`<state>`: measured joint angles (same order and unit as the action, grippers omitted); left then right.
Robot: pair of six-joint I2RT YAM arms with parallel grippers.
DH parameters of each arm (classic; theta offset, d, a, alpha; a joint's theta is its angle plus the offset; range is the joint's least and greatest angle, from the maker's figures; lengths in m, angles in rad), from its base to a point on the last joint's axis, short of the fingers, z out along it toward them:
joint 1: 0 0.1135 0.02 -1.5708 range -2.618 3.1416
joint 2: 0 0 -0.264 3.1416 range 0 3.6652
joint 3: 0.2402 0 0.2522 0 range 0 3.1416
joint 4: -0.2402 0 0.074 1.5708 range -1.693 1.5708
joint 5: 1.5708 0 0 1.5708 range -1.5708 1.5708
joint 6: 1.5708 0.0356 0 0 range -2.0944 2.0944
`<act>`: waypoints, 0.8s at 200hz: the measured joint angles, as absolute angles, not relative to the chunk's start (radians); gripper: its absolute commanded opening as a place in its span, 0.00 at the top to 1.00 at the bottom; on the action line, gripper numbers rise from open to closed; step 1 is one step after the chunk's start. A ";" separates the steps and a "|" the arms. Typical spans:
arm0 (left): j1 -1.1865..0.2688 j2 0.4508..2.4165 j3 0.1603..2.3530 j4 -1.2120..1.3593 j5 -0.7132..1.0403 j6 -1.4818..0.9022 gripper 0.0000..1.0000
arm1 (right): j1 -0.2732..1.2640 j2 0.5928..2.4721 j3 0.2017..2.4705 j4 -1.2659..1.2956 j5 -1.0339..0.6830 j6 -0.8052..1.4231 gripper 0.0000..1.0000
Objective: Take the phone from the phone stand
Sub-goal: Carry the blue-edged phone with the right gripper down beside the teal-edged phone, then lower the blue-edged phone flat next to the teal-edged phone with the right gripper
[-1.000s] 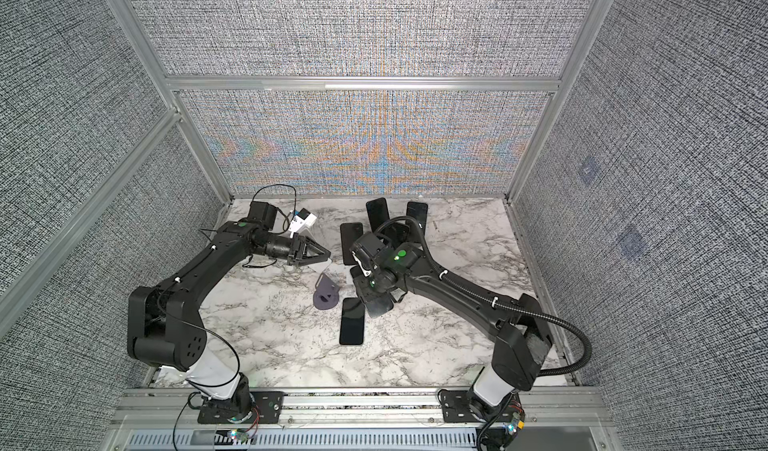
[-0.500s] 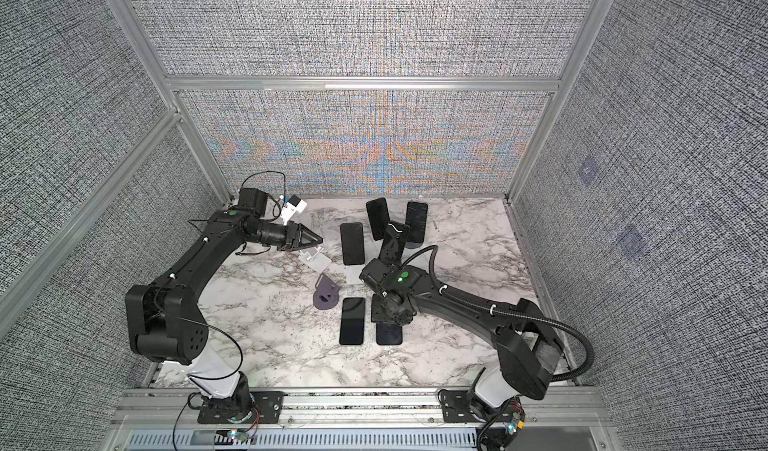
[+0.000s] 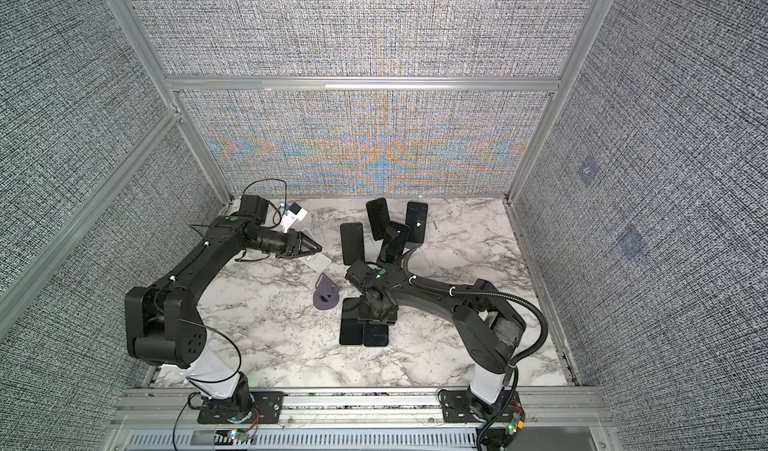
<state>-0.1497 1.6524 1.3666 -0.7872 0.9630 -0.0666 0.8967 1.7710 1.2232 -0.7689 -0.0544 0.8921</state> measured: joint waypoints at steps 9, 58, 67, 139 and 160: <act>-0.150 1.652 1.367 -0.787 0.962 -0.064 0.57 | 0.896 1.781 1.225 -0.767 -0.059 0.888 0.68; -0.150 1.653 1.367 -0.787 0.960 -0.061 0.57 | 0.876 1.819 1.230 -0.751 -0.069 0.857 0.66; -0.150 1.653 1.367 -0.787 0.960 -0.061 0.57 | 0.874 1.823 1.230 -0.749 -0.072 0.850 0.66; -0.150 1.658 1.367 -0.788 0.960 -0.059 0.57 | 0.846 1.839 1.208 -0.714 -0.105 0.816 0.61; -0.150 1.662 1.367 -0.790 0.960 -0.059 0.57 | 0.842 1.837 1.204 -0.704 -0.106 0.814 0.57</act>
